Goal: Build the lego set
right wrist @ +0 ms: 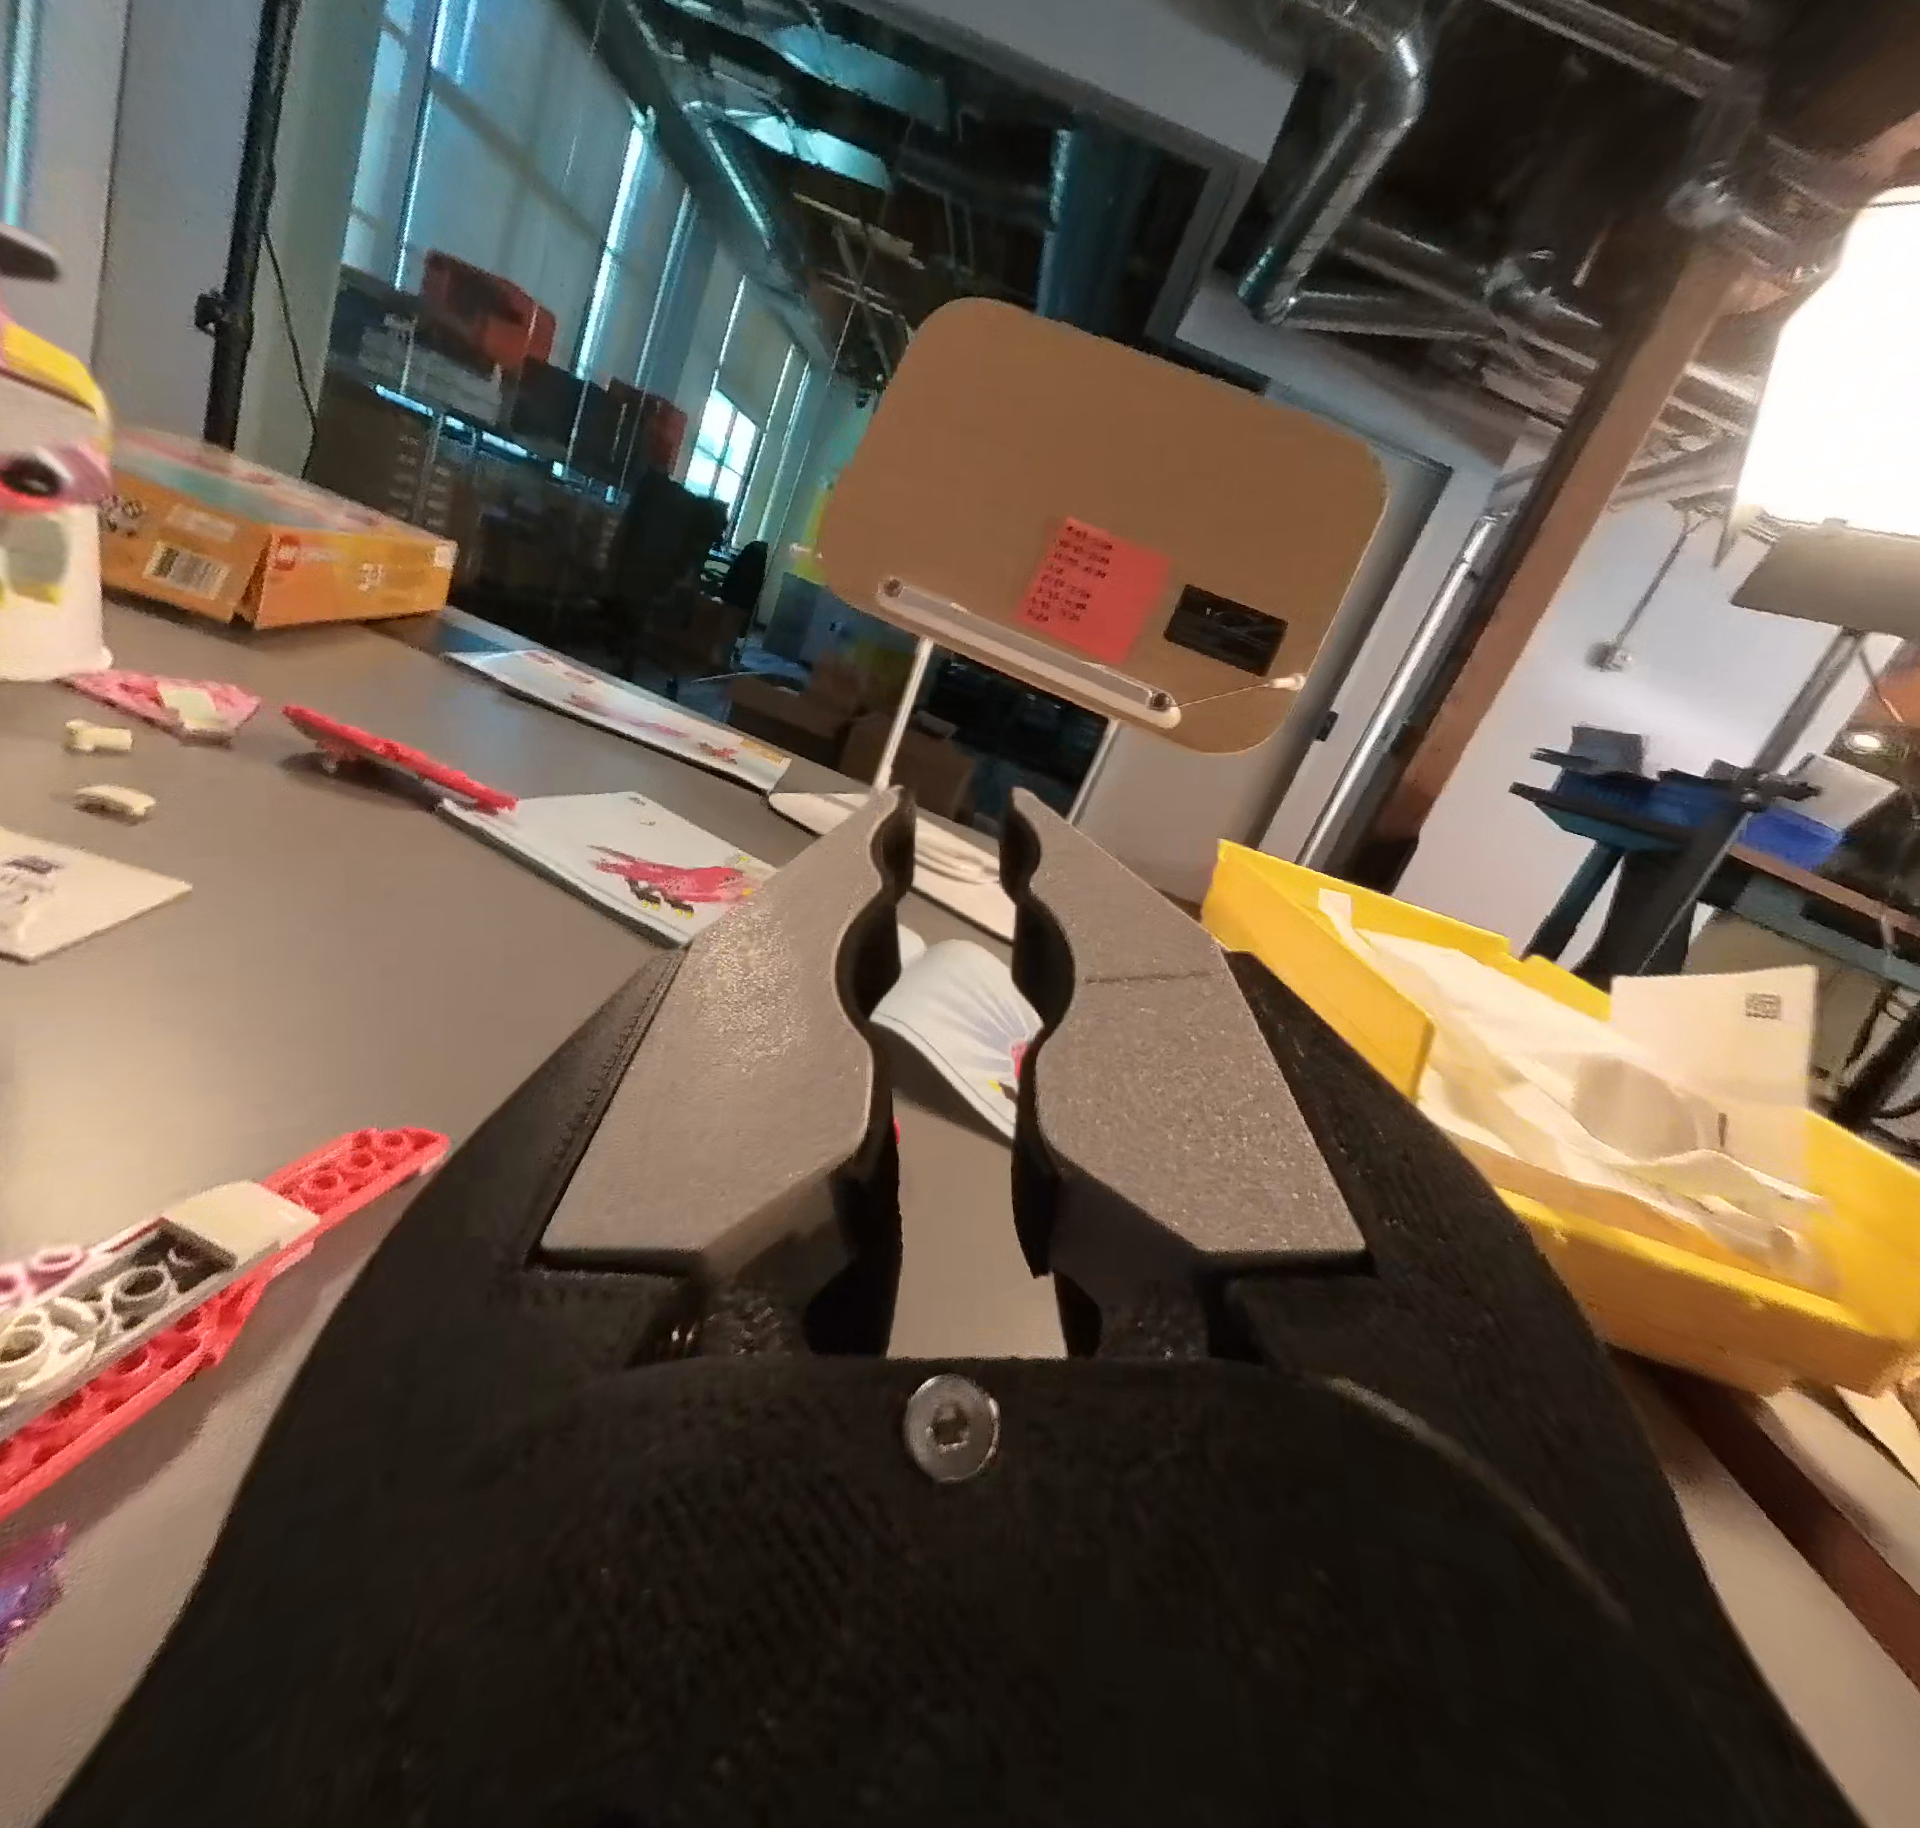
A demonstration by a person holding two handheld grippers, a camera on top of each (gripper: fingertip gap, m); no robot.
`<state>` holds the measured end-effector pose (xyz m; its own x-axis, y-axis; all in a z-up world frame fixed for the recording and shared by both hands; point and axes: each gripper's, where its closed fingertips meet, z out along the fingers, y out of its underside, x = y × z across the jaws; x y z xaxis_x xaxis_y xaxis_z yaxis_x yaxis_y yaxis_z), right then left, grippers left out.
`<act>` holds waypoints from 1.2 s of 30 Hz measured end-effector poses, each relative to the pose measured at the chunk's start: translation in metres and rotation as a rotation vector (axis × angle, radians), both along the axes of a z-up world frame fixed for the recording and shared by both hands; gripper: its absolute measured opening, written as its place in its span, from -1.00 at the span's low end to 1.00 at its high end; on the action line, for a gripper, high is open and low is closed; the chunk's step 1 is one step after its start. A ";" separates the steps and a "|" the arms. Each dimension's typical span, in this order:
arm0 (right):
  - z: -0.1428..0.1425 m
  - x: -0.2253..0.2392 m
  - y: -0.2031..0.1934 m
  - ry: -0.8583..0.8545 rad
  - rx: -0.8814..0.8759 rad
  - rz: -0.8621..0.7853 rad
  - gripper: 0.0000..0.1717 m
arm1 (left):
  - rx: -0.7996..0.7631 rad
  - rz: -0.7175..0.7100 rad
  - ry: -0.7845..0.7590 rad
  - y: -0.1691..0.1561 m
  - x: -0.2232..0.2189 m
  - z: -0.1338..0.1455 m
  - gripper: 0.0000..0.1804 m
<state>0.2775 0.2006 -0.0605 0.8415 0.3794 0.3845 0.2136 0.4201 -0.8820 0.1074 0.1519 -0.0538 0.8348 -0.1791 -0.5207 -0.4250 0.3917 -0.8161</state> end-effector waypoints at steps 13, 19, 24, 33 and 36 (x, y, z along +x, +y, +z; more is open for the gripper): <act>-0.014 -0.010 0.006 -0.103 -0.029 -0.006 -0.89 | -0.068 0.191 0.711 0.024 0.023 -0.074 -0.55; -0.015 -0.011 0.007 -0.100 -0.039 -0.001 -0.89 | -0.054 0.198 0.760 0.023 0.025 -0.077 -0.55; -0.017 -0.012 0.007 -0.110 -0.044 0.004 -0.90 | -0.087 0.238 0.769 0.028 0.018 -0.080 -0.55; -0.018 -0.013 0.007 -0.116 -0.046 0.005 -0.90 | -0.328 0.460 0.912 0.042 -0.024 -0.109 -0.55; -0.018 -0.014 0.008 -0.118 -0.047 0.010 -0.90 | -0.349 0.468 0.966 0.041 -0.025 -0.110 -0.55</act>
